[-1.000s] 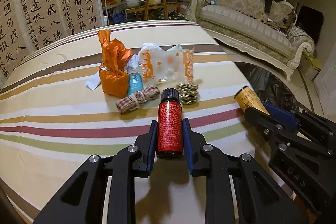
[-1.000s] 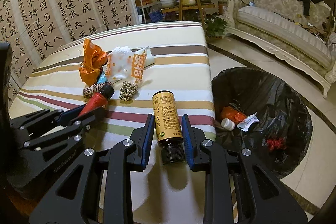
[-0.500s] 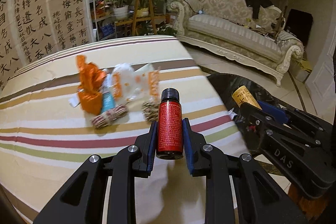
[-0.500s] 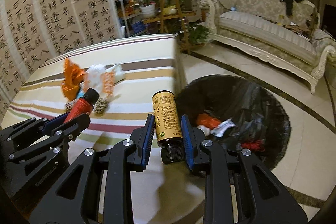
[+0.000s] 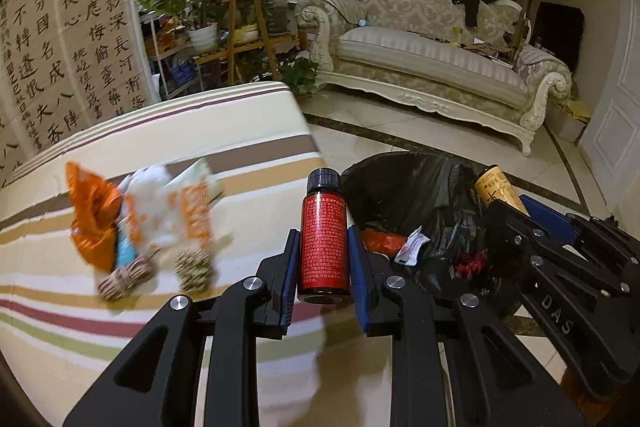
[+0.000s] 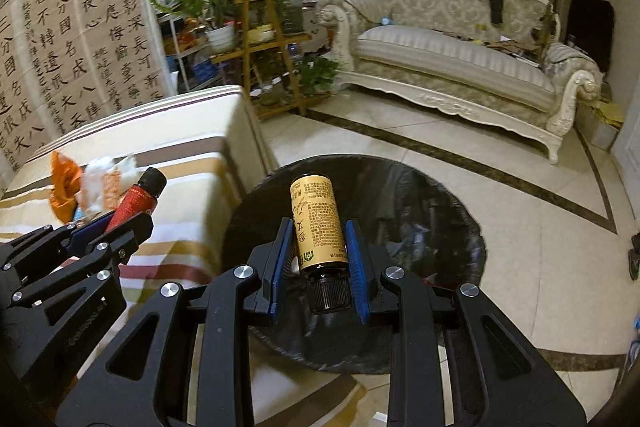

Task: Collect trash
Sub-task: 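Carry both bottles over the bin and open both tools, then move both open tools back over the table items, then grasp the pine cone with the right tool while the left tool grasps the twine bundle, then carry the pine cone and twine bundle over the bin and open both tools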

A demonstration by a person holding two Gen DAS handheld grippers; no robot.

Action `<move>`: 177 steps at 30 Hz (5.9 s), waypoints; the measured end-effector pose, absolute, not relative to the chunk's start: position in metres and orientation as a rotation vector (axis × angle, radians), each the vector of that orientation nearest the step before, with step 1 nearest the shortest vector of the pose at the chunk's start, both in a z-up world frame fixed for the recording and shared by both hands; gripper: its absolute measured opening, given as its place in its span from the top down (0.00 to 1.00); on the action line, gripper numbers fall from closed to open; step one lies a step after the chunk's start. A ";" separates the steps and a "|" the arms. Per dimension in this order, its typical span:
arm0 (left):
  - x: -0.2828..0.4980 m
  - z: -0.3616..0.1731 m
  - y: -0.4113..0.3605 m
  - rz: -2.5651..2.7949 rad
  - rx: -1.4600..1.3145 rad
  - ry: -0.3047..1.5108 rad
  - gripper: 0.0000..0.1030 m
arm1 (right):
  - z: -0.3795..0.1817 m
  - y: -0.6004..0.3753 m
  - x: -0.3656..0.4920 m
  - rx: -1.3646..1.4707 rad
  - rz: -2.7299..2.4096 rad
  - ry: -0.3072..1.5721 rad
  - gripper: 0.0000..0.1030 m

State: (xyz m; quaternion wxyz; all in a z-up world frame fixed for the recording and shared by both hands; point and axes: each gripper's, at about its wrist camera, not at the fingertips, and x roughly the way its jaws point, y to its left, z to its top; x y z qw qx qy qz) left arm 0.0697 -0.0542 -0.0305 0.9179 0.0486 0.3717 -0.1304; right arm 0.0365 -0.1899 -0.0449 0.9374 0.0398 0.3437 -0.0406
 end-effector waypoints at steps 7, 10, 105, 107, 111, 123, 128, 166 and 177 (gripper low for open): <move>0.084 -0.035 -0.085 -0.264 0.154 0.759 0.76 | -0.054 -0.211 0.050 0.070 -0.129 0.696 0.75; 0.091 -0.040 -0.093 -0.264 0.166 0.772 0.76 | -0.057 -0.218 0.056 0.076 -0.143 0.698 0.75; 0.083 -0.052 0.082 -0.047 0.085 0.901 0.56 | -0.064 -0.058 0.065 0.012 0.223 0.864 0.84; 0.082 -0.052 0.080 -0.066 0.089 0.902 0.64 | -0.065 -0.061 0.066 0.018 0.223 0.863 0.84; 0.079 -0.052 0.076 -0.072 0.097 0.898 0.69 | -0.065 -0.065 0.066 0.029 0.226 0.862 0.84; 0.070 -0.049 0.067 -0.071 0.073 0.883 0.73 | -0.065 -0.071 0.060 0.039 0.224 0.854 0.84; 0.068 -0.048 0.064 -0.060 0.046 0.875 0.73 | -0.064 -0.074 0.057 0.043 0.218 0.848 0.84; 0.059 -0.023 -0.044 -0.195 0.090 0.753 0.73 | -0.043 -0.196 0.029 0.122 -0.065 0.739 0.84; 0.071 -0.027 -0.087 -0.238 0.138 0.758 0.73 | -0.047 -0.219 0.037 0.131 -0.120 0.726 0.84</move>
